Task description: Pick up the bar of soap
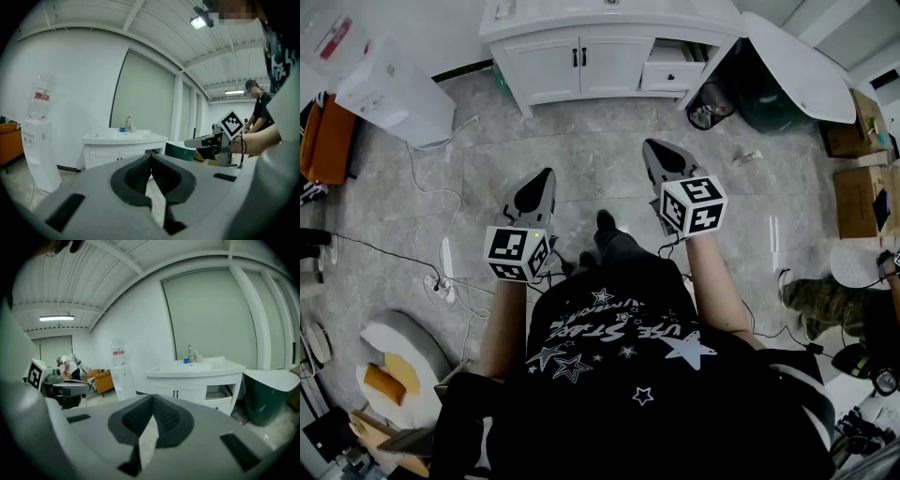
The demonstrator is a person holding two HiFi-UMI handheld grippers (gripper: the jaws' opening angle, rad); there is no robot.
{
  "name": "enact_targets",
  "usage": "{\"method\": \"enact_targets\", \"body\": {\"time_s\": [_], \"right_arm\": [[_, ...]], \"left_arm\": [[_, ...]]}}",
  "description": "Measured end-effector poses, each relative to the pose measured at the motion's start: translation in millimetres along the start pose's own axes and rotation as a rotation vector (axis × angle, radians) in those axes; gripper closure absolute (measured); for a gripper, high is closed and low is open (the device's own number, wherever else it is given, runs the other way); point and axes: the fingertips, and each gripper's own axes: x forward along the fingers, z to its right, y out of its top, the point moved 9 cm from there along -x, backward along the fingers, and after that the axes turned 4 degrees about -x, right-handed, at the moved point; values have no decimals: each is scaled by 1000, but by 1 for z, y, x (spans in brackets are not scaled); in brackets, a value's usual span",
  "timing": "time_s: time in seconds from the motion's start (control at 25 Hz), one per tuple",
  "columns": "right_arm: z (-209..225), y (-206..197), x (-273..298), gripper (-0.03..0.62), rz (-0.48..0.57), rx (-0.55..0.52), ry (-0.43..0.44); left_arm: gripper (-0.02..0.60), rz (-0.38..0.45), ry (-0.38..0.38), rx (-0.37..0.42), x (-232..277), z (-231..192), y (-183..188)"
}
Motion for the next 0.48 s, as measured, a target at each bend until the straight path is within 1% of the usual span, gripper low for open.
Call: {"method": "enact_targets", "body": {"time_s": [0.32, 0.48], "right_arm": [[-5, 2, -4, 588, 0, 2, -5], [-10, 1, -4, 588, -14, 8, -21]], "left_arm": [[572, 8, -3, 4, -9, 5, 1], [572, 5, 4, -19, -17, 2, -4]]}}
